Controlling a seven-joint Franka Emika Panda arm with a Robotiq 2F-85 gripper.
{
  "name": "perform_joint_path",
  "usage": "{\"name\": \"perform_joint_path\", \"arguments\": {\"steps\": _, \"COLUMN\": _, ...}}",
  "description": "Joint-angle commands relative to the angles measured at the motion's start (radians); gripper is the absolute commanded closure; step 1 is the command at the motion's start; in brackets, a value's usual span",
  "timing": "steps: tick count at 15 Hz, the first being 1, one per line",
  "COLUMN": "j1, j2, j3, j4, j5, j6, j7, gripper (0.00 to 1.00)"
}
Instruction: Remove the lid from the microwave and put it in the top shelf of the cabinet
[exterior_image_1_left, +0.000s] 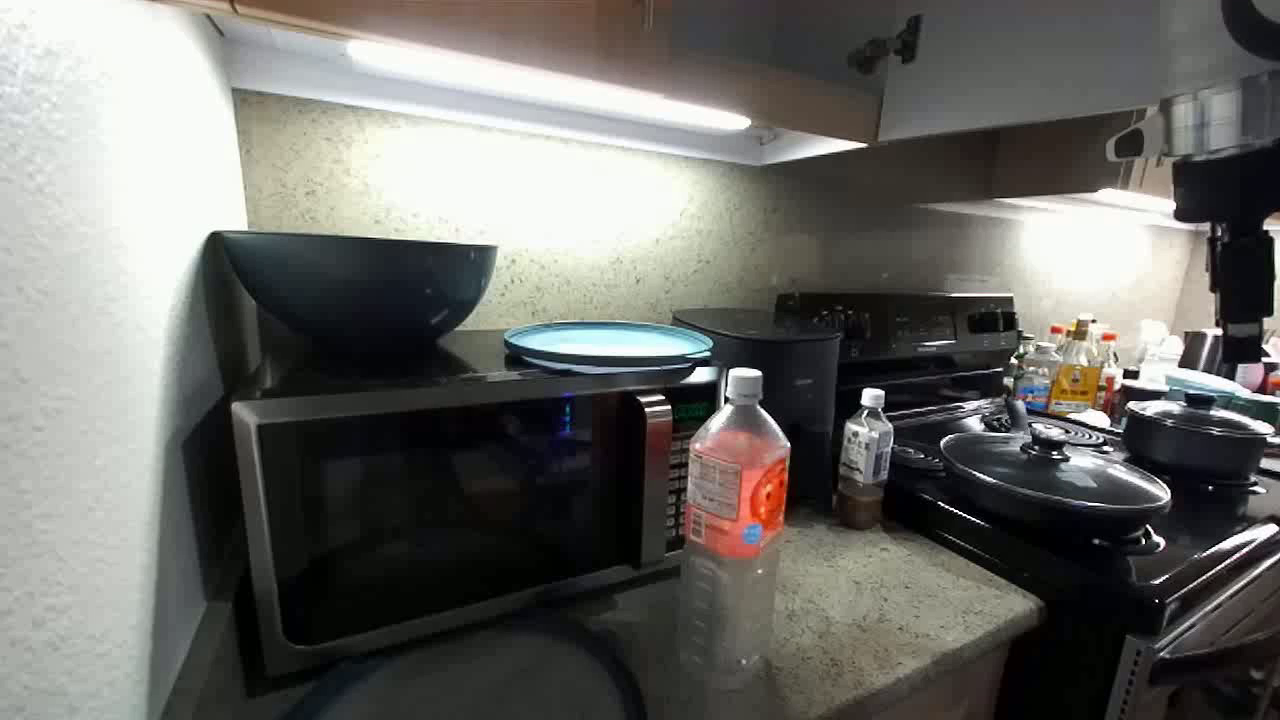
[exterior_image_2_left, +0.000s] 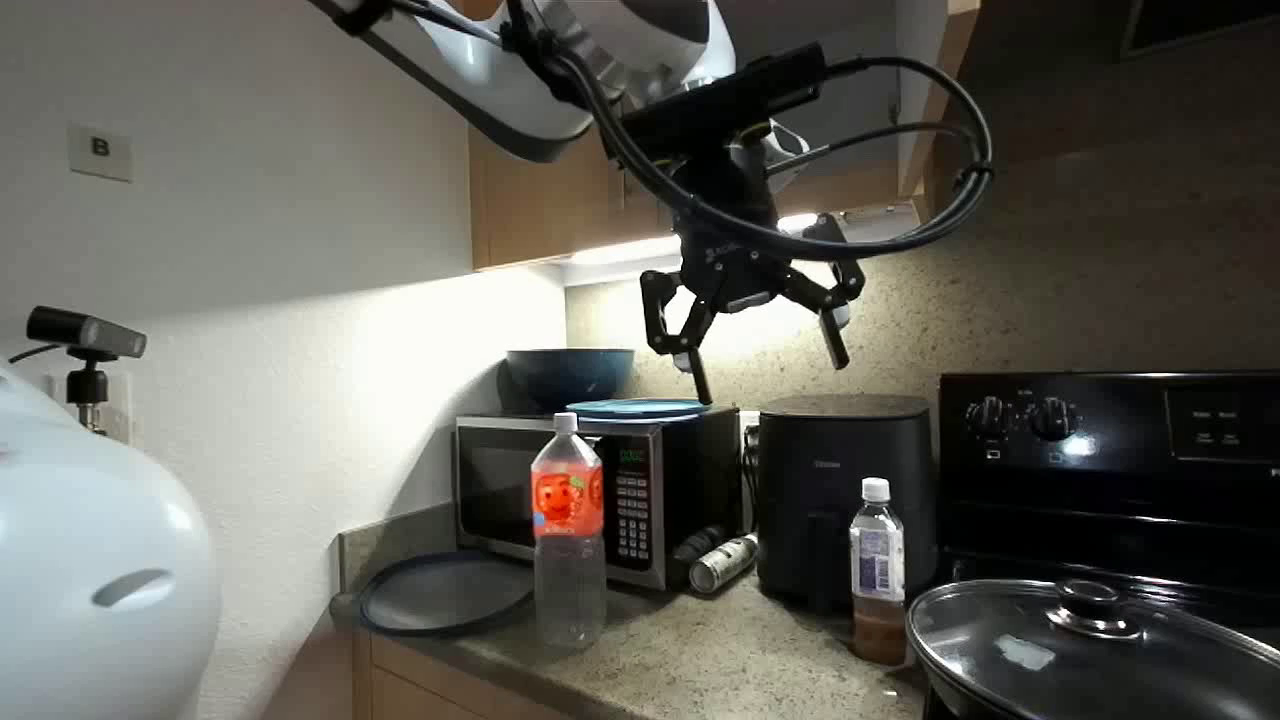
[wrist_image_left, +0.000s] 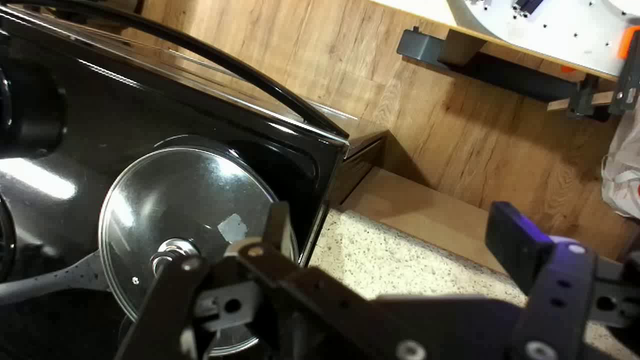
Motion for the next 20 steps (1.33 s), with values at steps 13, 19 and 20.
{"name": "perform_joint_path", "arguments": {"steps": 13, "j1": 0.120, "j2": 0.053, "j3": 0.059, "j4": 0.061, "j5": 0.144, "j6": 0.004, "j7": 0.132, "gripper": 0.00}}
{"name": "perform_joint_path", "arguments": {"steps": 19, "j1": 0.117, "j2": 0.124, "j3": 0.093, "j4": 0.152, "j5": 0.368, "j6": 0.103, "j7": 0.404, "gripper": 0.00}}
{"name": "perform_joint_path", "arguments": {"steps": 20, "j1": 0.126, "j2": 0.109, "j3": 0.099, "j4": 0.136, "j5": 0.334, "j6": 0.070, "j7": 0.345, "gripper": 0.00}}
